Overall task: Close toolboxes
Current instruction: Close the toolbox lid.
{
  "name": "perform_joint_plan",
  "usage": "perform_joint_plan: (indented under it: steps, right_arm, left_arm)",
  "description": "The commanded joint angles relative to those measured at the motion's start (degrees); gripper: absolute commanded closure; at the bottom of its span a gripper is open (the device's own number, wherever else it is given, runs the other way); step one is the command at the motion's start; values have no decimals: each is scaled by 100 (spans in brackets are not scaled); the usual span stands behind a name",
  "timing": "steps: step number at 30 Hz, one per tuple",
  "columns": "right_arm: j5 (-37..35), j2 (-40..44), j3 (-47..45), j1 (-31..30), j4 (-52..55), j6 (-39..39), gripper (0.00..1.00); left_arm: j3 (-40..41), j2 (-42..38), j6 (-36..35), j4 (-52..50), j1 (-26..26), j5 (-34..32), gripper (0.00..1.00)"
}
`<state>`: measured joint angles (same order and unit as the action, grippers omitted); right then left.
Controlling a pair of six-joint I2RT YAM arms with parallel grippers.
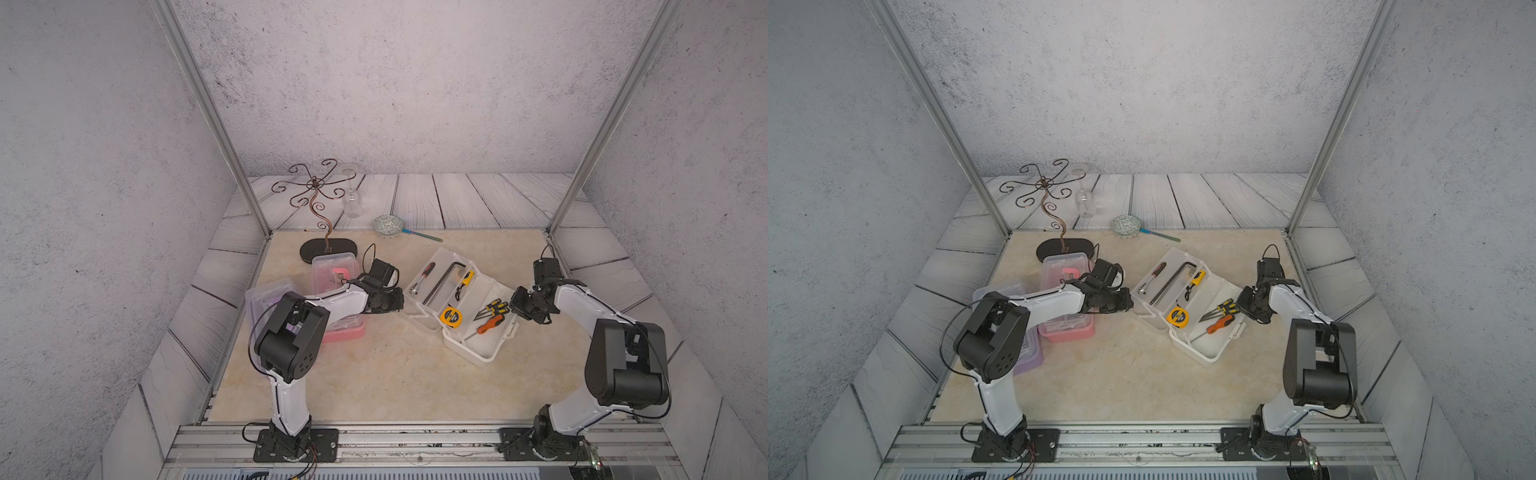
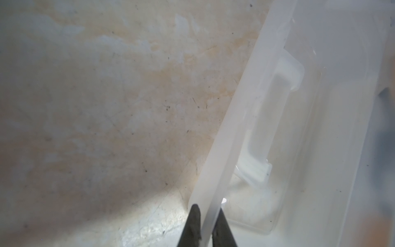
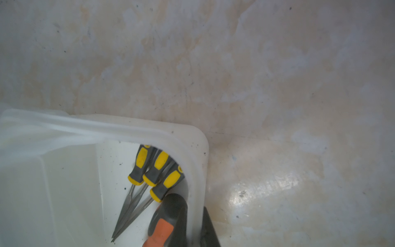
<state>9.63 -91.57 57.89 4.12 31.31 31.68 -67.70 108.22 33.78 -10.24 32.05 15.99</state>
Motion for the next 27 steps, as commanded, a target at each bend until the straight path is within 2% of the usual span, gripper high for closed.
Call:
perform_joint_plan:
  steps: [1, 7, 14, 21, 27]
  right_arm:
    - [241, -52, -243, -60, 18, -195, 100]
    - [341, 34, -286, -91, -84, -144, 100]
    - [781, 69, -454, -195, -441, 19, 100]
    - [959, 23, -328, -340, -506, 289, 100]
    - [874, 21, -105, -447, -368, 421, 100]
  left_arm:
    - [-141, 264, 20, -359, 108, -48, 100]
    - [-393, 228, -105, -685, 144, -189, 100]
    - [-882, -23, -337, -1080, 169, -438, 100]
    - [-1209, -239, -819, -1325, 299, -1173, 100]
    - [-1024, -574, -1317, -1124, 489, -1775, 100]
